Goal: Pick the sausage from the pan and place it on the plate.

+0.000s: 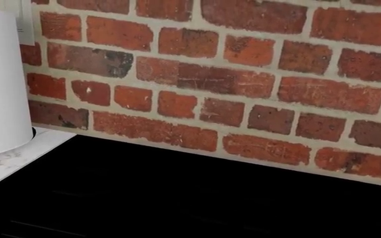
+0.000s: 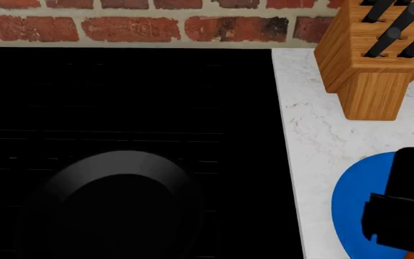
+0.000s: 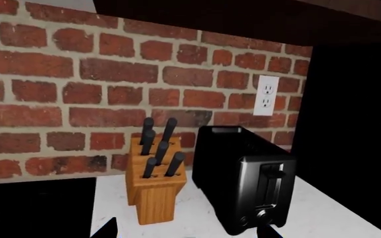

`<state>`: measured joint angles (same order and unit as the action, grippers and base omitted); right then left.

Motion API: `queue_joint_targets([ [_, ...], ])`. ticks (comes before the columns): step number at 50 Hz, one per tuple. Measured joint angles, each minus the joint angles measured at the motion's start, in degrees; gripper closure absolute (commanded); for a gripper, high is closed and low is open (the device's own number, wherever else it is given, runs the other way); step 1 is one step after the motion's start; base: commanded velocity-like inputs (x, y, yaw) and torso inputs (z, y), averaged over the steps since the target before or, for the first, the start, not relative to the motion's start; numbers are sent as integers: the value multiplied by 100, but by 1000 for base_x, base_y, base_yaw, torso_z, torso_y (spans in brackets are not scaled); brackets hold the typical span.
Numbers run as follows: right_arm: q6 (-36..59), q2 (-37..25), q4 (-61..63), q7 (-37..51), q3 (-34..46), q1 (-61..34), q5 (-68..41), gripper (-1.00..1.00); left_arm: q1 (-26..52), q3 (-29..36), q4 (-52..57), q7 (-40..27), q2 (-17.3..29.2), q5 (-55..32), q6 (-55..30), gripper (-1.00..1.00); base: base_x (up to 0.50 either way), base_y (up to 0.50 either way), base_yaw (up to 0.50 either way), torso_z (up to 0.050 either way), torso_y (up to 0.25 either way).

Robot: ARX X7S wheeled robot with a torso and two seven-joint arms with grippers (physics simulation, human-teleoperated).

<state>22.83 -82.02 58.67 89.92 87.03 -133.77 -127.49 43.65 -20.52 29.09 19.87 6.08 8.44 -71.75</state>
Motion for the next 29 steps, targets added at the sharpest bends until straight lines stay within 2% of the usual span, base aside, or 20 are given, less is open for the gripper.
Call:
queue_joint_targets([
  [4,44,-5,48,0,-327,164,-12,-100,-2,-4,-35,-16,0,-23,46,-100,3,2,6,-13,0],
  [12,172,222,102,2,-1928,1679,248,-100,-1,-2,-39,-39,1,-63,66,-100,0,2,8,-13,0],
  [16,144,500,116,5,-2277,2154,503,-100,-1,-3,-19,-47,1,-84,60,-100,0,3,8,-13,0],
  [21,-143,982,125,6,-1980,2230,935,-100,-4,-13,-2,-59,1,-109,56,-100,0,1,8,-13,0],
  [29,-975,1842,132,7,-648,1586,1636,-100,-6,-23,-16,-86,2,-153,81,-100,0,1,7,-13,0],
])
